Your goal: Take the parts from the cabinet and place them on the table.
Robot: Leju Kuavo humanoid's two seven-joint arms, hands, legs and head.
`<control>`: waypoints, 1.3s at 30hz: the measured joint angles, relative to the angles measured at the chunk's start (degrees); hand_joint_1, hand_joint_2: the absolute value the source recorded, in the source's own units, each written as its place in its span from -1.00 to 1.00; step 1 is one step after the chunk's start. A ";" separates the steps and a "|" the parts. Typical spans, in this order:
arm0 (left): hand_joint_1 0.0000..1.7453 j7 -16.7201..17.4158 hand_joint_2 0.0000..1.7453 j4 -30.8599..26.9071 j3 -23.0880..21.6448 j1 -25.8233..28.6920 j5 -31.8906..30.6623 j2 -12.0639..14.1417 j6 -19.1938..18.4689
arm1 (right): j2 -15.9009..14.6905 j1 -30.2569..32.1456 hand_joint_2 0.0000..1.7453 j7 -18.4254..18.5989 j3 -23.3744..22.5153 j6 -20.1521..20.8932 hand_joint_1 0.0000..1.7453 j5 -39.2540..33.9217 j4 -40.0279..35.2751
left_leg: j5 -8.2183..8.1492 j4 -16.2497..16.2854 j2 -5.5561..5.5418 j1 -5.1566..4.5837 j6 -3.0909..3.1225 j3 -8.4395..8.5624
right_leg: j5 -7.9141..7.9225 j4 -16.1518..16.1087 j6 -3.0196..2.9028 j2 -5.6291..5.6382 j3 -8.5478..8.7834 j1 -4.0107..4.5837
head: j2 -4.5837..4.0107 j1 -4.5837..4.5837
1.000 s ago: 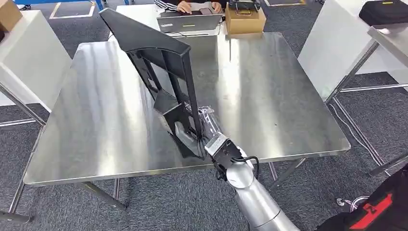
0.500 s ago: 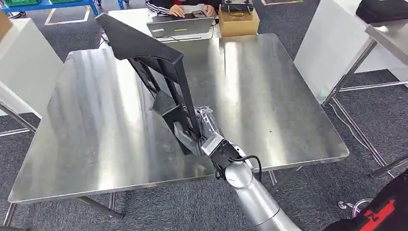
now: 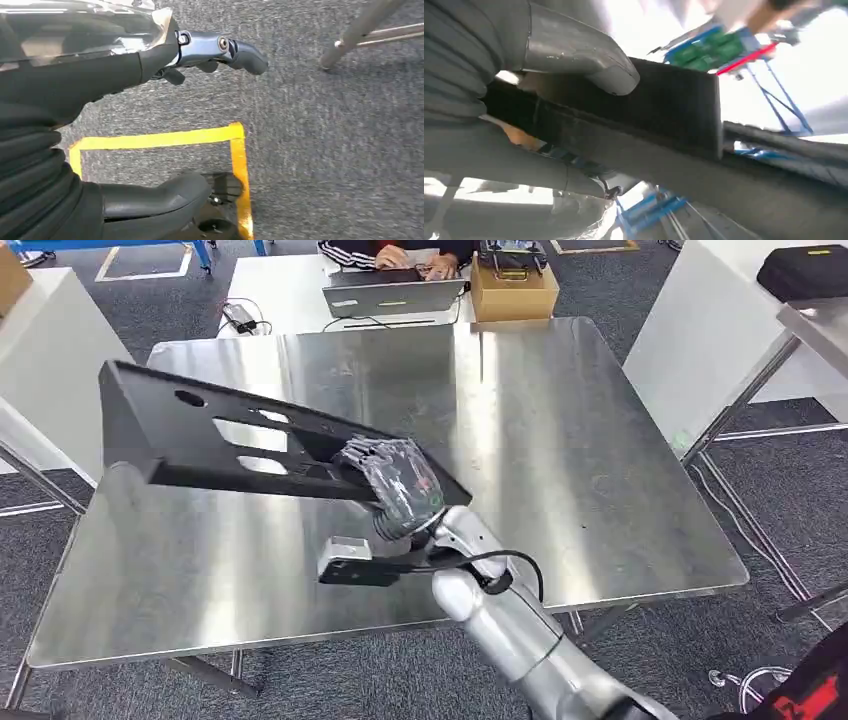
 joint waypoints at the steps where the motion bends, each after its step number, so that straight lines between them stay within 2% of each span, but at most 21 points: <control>1: -1.00 0.20 1.00 0.00 -0.09 -0.26 -0.22 -0.02 -0.02 | 0.55 -2.37 1.00 1.10 0.75 -0.22 1.00 2.05 2.72 | -0.52 0.65 -0.03 -0.53 -0.46 -0.24 | 0.35 -0.80 -0.75 0.09 0.66 0.25 | 0.00 -0.09; 2: -1.00 0.33 1.00 0.00 -0.33 -0.41 -0.66 -0.04 -0.07 | 1.12 -4.29 1.00 2.39 1.52 -0.66 1.00 4.79 5.56 | -0.59 0.64 0.04 -0.42 -0.46 -0.21 | 0.56 -0.87 -1.17 0.10 0.59 -0.21 | 0.00 -0.13; 3: -1.00 0.53 1.00 0.00 -0.48 -0.54 -0.87 0.00 -0.28 | 1.97 -6.33 1.00 3.75 2.37 -2.28 1.00 8.68 8.95 | -0.62 0.73 0.05 -0.34 0.77 -0.21 | 0.57 -0.89 -1.16 0.16 0.59 -0.09 | 0.00 -0.11; 4: -1.00 0.79 1.00 0.00 -0.78 -0.61 -1.40 -0.04 -0.42 | 2.72 -8.18 1.00 4.51 3.18 -3.92 1.00 11.87 12.14 | -0.55 0.66 0.05 -0.29 0.86 -0.20 | 0.57 -0.89 -1.16 0.19 0.59 0.01 | 0.00 -0.11; 6: -1.00 1.21 1.00 0.00 -1.51 -0.87 -2.30 -0.11 -0.77 | 4.79 -12.37 1.00 7.27 4.88 -4.20 1.00 17.25 19.62 | -0.52 0.30 0.14 -0.18 0.82 0.12 | 0.54 -0.89 -1.23 0.42 0.59 0.20 | 0.00 -0.11; 8: -1.00 1.45 1.00 0.00 -1.92 -1.29 -2.91 -0.13 -1.03 | 6.54 -16.03 1.00 11.82 6.52 -3.82 1.00 23.06 27.12 | -0.40 0.04 0.12 -0.12 0.62 0.26 | 0.52 -0.89 -1.26 0.41 0.60 0.28 | 0.00 -0.13; 11: -1.00 2.25 1.00 0.00 -2.75 -1.75 -3.50 -0.30 -1.11 | 7.89 -20.72 1.00 18.46 8.99 0.64 1.00 29.52 37.82 | -0.29 -0.11 0.09 0.02 -0.01 0.29 | 0.45 -0.86 -1.52 0.33 0.60 0.48 | 0.00 -0.13; 12: -1.00 2.43 1.00 0.00 -2.86 -1.75 -3.54 -0.35 -1.11 | 7.91 -21.71 1.00 19.72 9.49 1.73 1.00 30.40 40.64 | -0.32 -0.13 0.08 0.06 -0.39 0.29 | 0.38 -0.84 -1.87 0.30 0.60 0.55 | 0.00 -0.13; 13: -1.00 2.58 1.00 0.00 -2.88 -1.70 -3.52 -0.37 -1.11 | 7.85 -22.49 1.00 20.88 9.93 3.11 1.00 30.92 43.02 | -0.36 -0.14 0.08 0.09 -0.82 0.30 | 0.39 -0.82 -1.87 0.30 0.60 0.57 | 0.00 -0.13; 18: -1.00 2.76 1.00 0.04 -2.86 -1.50 -2.40 -0.30 -1.03 | 5.73 -24.56 1.00 26.04 9.91 8.59 1.00 29.60 51.85 | -0.37 -0.12 0.08 -0.07 -0.99 0.30 | 0.39 -0.82 -1.87 0.29 0.65 0.53 | 0.00 -0.11; 21: -1.00 2.52 1.00 0.07 -2.73 -0.82 -2.16 -0.24 -1.03 | 3.18 -24.61 1.00 27.65 8.80 9.70 1.00 27.47 54.79 | -0.37 -0.10 0.05 -0.40 -0.97 0.25 | 0.40 -0.83 -1.84 0.26 0.73 0.49 | 0.00 -0.11; 27: -1.00 1.69 1.00 0.07 -2.43 -0.55 -1.75 0.13 -1.05 | -0.76 -23.68 1.00 28.22 4.34 9.49 1.00 24.54 57.65 | -0.47 0.02 0.07 -0.77 -0.79 0.22 | 0.41 -0.85 -1.80 0.26 0.76 0.27 | 0.00 -0.11; 28: -1.00 1.66 1.00 0.07 -2.40 -0.55 -1.77 0.18 -1.03 | -1.11 -23.61 -1.00 28.29 3.94 9.42 -1.00 24.56 57.85 | -0.47 0.02 0.09 -0.80 -0.79 0.23 | 0.41 -0.85 -1.79 0.27 0.76 0.26 | 0.00 -0.11; 35: -1.00 1.53 1.00 0.07 -2.27 -0.56 -3.04 0.29 0.26 | -3.36 -22.70 -1.00 28.44 0.97 7.52 -1.00 24.49 58.79 | -0.51 0.09 0.05 -0.92 -0.71 0.27 | 0.40 -0.88 -1.77 0.27 0.76 0.16 | 0.00 -0.11; 36: -1.00 1.53 -1.00 0.07 -2.25 -0.58 -3.04 0.31 0.15 | -3.52 -22.62 -1.00 28.26 0.66 7.28 -1.00 24.69 58.90 | -0.51 0.09 0.11 -0.91 -0.71 0.26 | 0.41 -0.87 -1.77 0.27 0.77 0.12 | 0.00 -0.11; 39: -1.00 1.53 -1.00 0.07 -2.25 -0.64 -3.06 0.29 0.00 | -3.78 -22.50 -1.00 27.85 -0.19 6.58 -1.00 25.39 59.06 | -0.51 0.09 0.17 -0.91 -0.71 0.30 | 0.42 -0.87 -1.76 0.31 0.77 0.12 | 0.00 -0.11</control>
